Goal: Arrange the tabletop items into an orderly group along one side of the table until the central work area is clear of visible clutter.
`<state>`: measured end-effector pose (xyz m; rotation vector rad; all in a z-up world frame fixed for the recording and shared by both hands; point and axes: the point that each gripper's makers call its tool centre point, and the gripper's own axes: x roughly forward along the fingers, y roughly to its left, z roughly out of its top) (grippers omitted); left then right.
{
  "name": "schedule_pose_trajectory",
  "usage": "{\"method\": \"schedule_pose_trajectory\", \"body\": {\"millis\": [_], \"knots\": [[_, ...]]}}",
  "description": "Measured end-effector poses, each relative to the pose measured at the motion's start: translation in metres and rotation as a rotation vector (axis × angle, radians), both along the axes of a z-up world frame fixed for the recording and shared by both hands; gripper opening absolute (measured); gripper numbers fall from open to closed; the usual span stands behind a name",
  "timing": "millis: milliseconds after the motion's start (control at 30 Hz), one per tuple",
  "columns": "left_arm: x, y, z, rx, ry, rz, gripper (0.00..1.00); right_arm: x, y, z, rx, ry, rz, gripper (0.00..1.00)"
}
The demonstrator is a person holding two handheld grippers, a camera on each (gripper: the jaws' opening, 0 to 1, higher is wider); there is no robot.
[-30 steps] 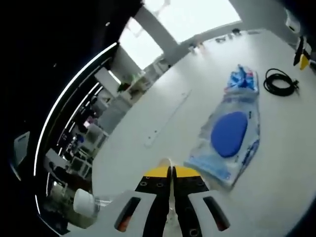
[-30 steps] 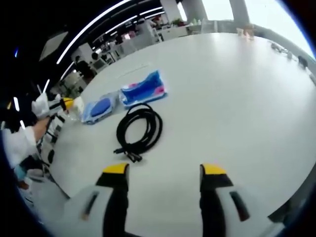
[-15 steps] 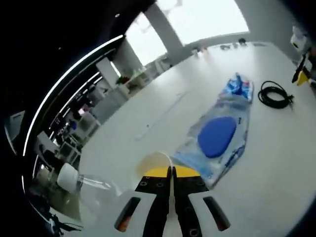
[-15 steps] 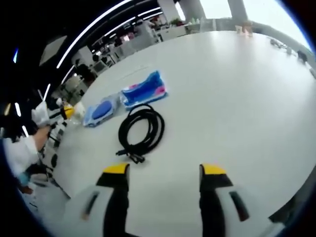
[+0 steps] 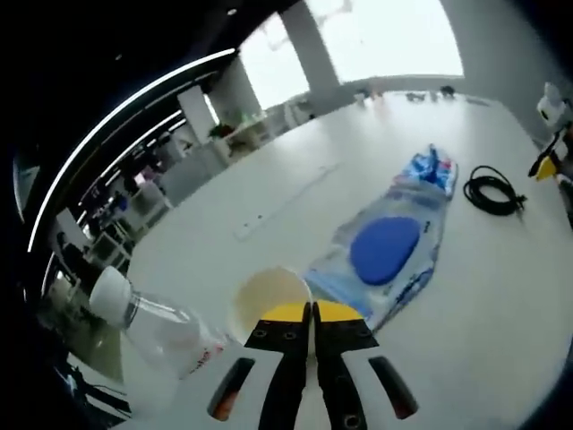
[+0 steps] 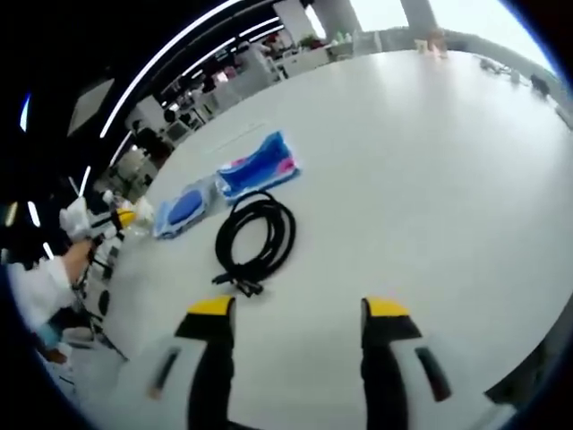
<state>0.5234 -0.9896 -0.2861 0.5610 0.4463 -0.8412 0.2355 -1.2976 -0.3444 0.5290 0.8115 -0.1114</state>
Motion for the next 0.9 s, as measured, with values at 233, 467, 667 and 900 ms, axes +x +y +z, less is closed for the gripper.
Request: {"method": "schedule_pose_trajectory", "body": {"millis": [233,467,667,900], "knots": [[0.003,0.005,0.001,-0.033,0.016,0.052,0.00,-0.001,0.002,0.000,0.004,0.003,0.012,0.55],[0.010,0.011,0.016,-0.134,-0.007,0.145,0.41,0.001,0.003,0.001,0.003,-0.002,0.018,0.56],[0.006,0.014,0.019,-0.159,0.002,0.149,0.63,0.002,0.007,0.002,0.006,-0.008,0.026,0.56],[0.002,0.017,0.025,-0.159,-0.010,0.147,0.64,0.002,0.009,0.002,0.010,-0.013,0.031,0.56]]}}
